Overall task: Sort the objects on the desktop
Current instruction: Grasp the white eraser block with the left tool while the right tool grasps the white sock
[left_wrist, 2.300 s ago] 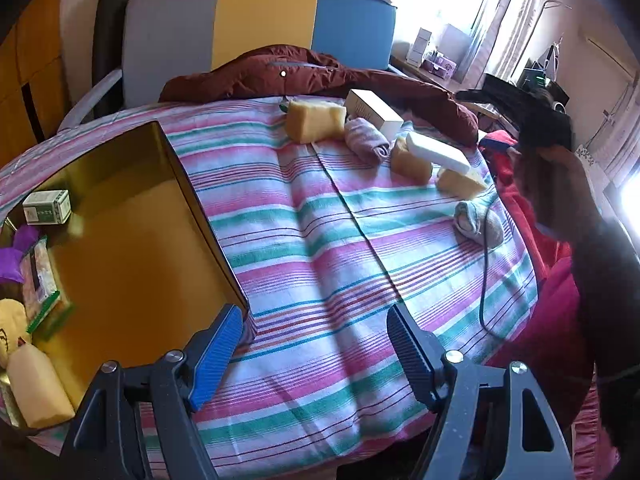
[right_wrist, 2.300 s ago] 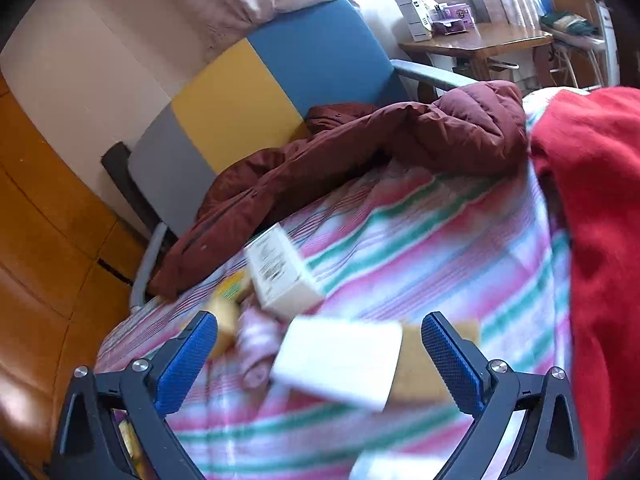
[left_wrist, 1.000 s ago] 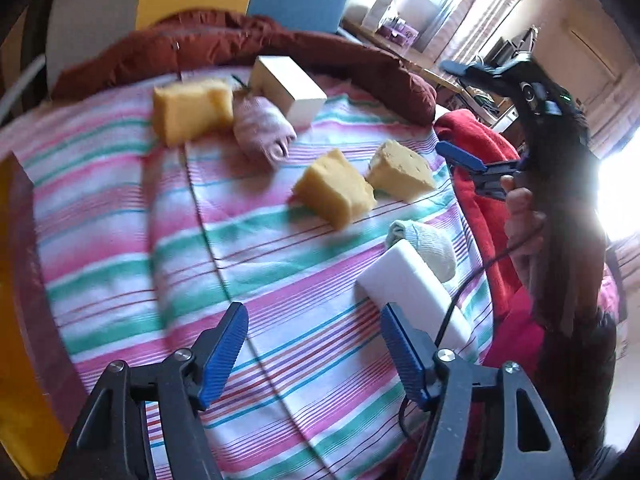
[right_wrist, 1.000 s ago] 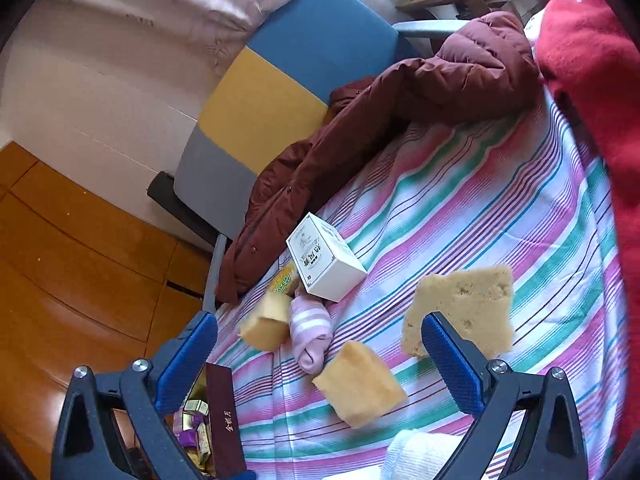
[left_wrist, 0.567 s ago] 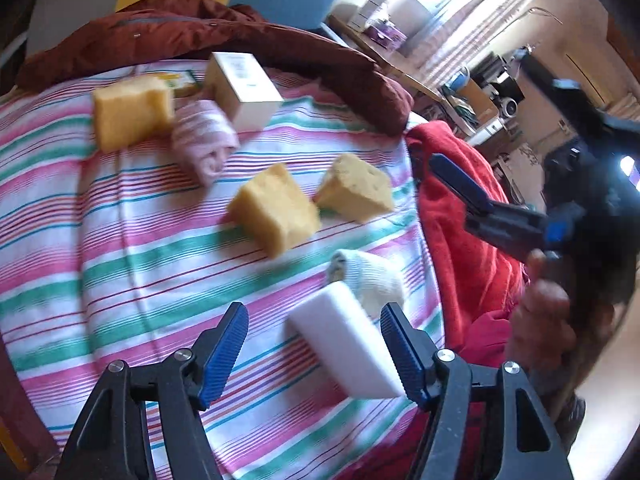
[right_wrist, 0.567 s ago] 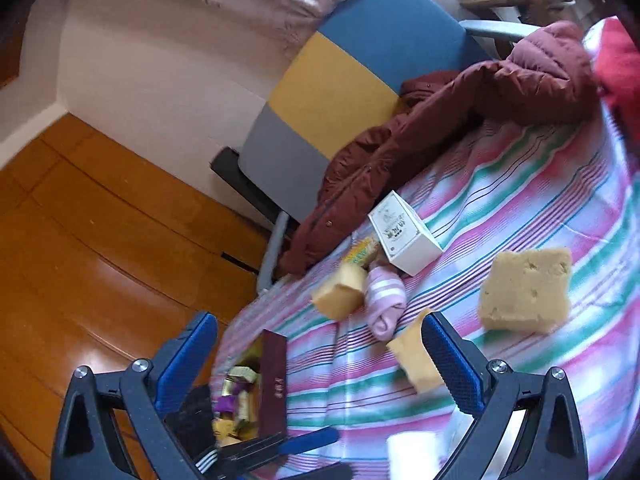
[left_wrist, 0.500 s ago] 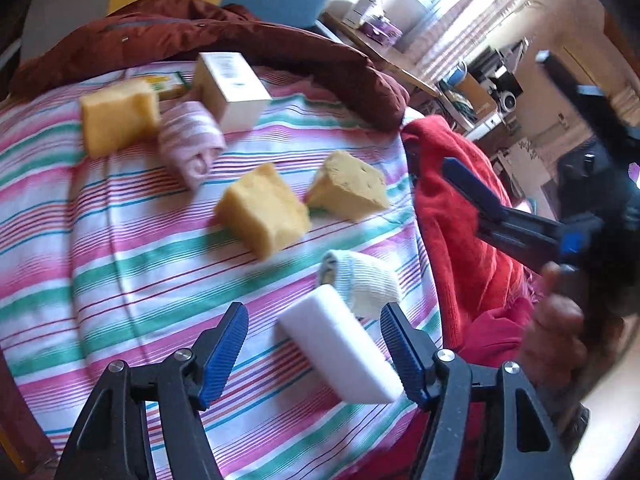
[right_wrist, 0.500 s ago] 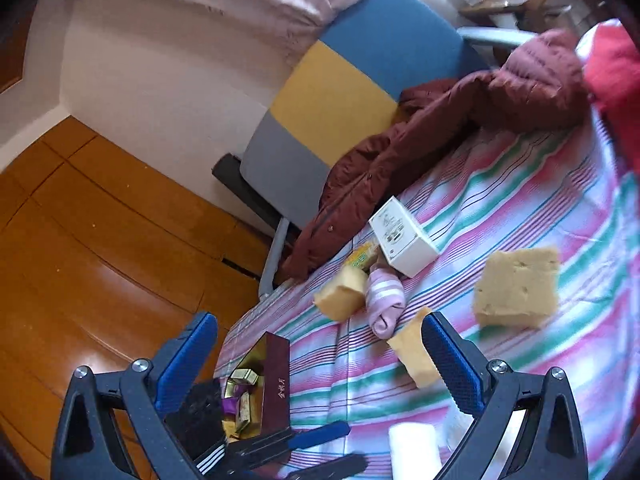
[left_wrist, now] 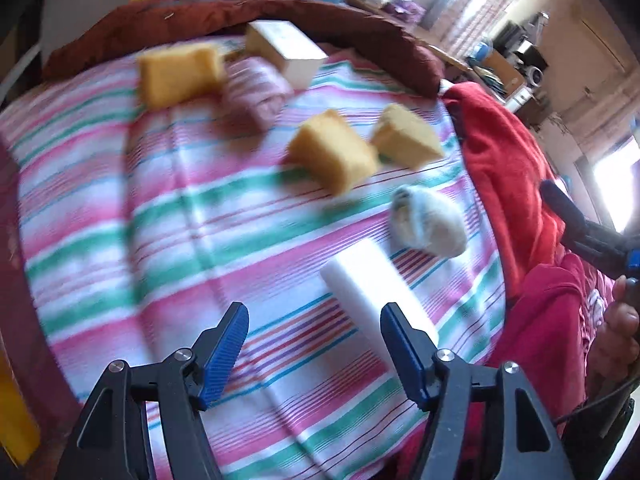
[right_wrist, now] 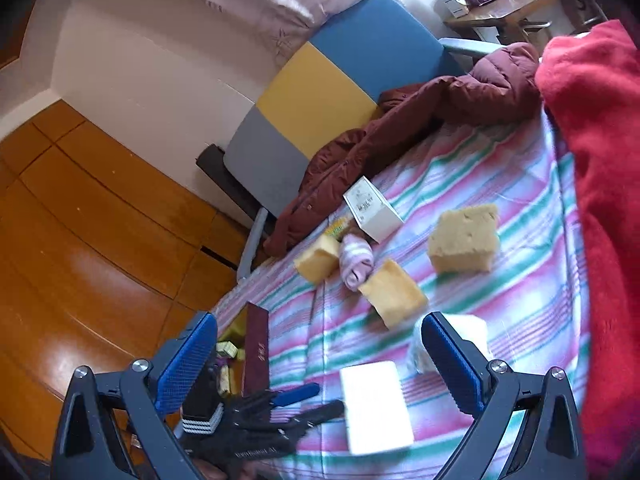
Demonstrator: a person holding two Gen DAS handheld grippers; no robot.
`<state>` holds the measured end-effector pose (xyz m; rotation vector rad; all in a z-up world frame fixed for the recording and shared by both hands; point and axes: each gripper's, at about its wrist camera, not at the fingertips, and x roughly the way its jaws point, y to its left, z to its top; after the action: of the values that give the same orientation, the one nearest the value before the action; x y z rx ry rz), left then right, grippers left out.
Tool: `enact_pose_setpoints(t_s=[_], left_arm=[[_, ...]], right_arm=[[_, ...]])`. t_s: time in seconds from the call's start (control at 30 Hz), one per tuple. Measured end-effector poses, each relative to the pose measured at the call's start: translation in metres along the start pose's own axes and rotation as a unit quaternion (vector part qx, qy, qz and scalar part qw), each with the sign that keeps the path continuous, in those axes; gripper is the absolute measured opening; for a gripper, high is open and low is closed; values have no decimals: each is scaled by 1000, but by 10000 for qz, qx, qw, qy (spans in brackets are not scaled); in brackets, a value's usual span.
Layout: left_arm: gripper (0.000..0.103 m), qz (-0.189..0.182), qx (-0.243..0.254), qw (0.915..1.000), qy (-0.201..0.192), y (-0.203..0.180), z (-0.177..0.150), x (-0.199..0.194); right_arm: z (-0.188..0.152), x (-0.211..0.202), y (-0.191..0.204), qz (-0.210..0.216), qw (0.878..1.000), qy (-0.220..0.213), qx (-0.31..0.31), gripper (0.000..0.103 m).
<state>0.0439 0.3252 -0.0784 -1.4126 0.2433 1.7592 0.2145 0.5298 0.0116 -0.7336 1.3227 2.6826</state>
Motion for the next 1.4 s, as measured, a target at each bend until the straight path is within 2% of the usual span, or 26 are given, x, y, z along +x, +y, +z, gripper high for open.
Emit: enact_pose_setpoints(t_s=[0.1,0.2,0.37,0.5,0.57,0.7,0.77,0.87,0.97,1.1,1.23,1.3,1.33,1.4], left_arm=[[69,-165,-328,9991,205,11,-12,2],[69,-183,-357,9987,311,5,-18,3],[69,-255,-289,9984,405,-24,-6,11],[69,-65,-515,9963,690,-41,8,30],[69,328,-406,9964,668,-52,12,38],[70,750,-182,9950,636,-65,15,49],[70,959,158,9935,589,-73,12,53],[68,1040,620,9918,403,-75,5,52],[63,821,629,9941,322,-67,1,43],[62,744,797,9940,-7,-55,-8,21],[62,598,665,9957,-222,-33,-16,-1],[62,606,633,9952,-428,-22,-20,-15],[62,633,634,9947,-502,-20,-22,-19],[62,734,611,9930,-700,-10,-26,-33]], right_arm=[[-8,4,-4,-207,9997,82,55,103],[-14,9,-9,-362,9992,157,114,103],[-20,14,-18,-596,9977,203,258,103],[-20,13,-20,-600,9976,111,317,103],[-19,13,-23,-624,9974,66,355,103],[-20,11,-30,-516,9974,33,501,103],[-21,9,-37,-426,9967,-14,693,103],[-20,6,-48,-411,9933,-92,1077,103],[-20,5,-55,-565,9894,-113,1330,103],[-20,11,-54,-999,9860,45,1337,103],[-19,27,-45,-1694,9790,451,1041,103],[-19,36,-40,-2038,9736,627,811,103],[-18,45,-35,-2374,9666,752,613,103],[-19,59,-30,-2700,9579,902,358,103]])
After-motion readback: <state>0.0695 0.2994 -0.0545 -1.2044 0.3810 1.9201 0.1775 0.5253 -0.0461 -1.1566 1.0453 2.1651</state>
